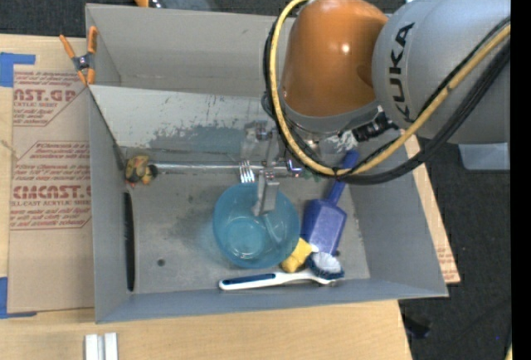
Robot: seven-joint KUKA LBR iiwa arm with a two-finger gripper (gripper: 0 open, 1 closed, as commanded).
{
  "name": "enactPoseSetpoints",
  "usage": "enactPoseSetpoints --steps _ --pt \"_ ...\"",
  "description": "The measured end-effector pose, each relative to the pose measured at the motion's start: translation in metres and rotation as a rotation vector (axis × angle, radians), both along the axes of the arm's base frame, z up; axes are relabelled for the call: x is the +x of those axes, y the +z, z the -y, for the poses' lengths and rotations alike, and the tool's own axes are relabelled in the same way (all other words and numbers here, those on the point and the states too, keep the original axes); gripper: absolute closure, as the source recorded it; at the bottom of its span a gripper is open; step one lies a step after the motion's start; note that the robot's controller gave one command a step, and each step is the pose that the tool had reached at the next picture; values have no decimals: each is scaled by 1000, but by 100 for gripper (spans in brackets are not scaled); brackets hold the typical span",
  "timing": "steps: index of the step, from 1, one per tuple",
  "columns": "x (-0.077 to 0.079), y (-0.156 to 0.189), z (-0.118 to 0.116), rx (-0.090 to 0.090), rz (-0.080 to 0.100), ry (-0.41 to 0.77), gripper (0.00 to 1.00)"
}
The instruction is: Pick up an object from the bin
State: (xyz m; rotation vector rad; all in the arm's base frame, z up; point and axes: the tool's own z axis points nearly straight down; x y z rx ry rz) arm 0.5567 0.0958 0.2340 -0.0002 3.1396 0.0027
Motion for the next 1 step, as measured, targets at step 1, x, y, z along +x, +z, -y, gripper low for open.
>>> enactPoseSetpoints --steps 1 --pt "0 0 0 0 0 0 0"
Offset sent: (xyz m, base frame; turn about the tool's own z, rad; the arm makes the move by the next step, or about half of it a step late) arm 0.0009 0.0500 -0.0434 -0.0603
